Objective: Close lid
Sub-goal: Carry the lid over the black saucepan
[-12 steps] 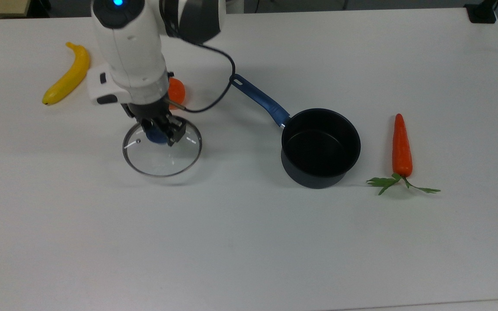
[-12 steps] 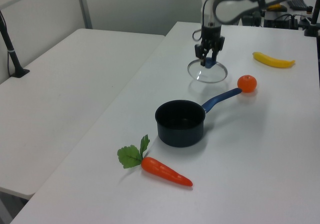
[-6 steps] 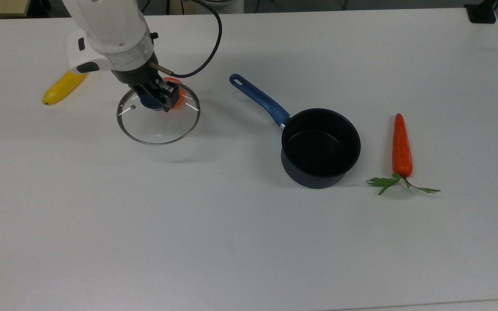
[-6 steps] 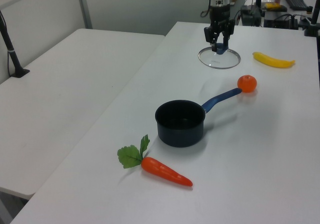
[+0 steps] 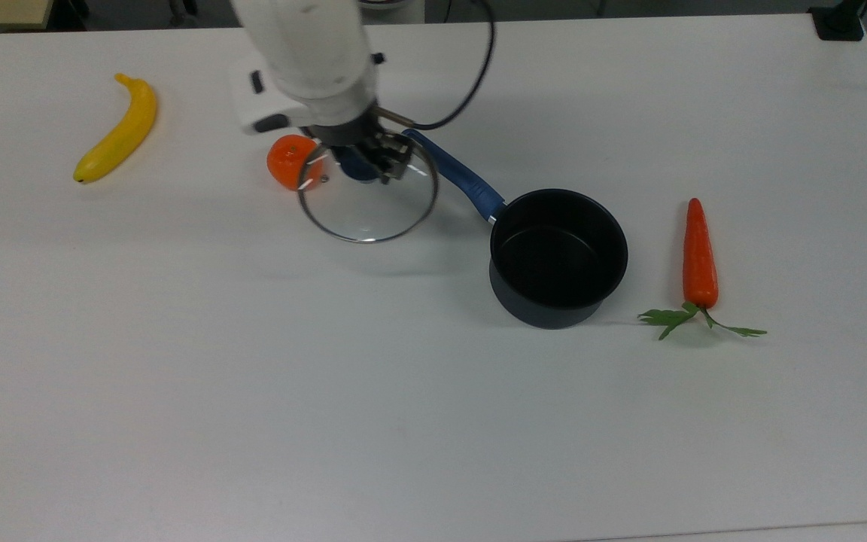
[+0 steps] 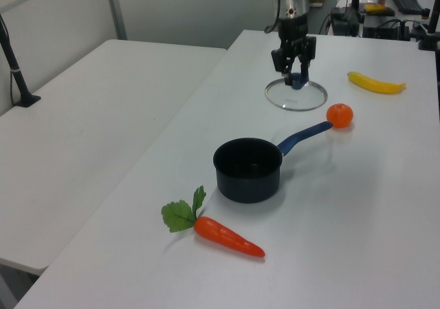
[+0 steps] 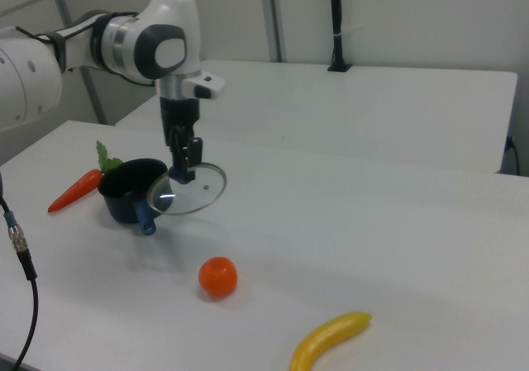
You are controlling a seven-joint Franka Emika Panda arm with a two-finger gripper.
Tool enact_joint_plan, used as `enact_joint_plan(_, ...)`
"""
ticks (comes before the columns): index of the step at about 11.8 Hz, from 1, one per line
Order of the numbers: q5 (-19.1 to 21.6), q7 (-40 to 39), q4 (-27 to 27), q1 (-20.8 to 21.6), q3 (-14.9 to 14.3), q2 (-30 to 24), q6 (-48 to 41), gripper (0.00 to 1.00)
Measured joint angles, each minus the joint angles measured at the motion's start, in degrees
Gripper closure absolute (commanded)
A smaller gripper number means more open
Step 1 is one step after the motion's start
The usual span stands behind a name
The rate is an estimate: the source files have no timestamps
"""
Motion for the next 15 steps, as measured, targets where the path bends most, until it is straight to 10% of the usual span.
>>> enact_joint_plan(15,5.47,14.98,10.32,13.2,0.04,10.84,5.1,0.59)
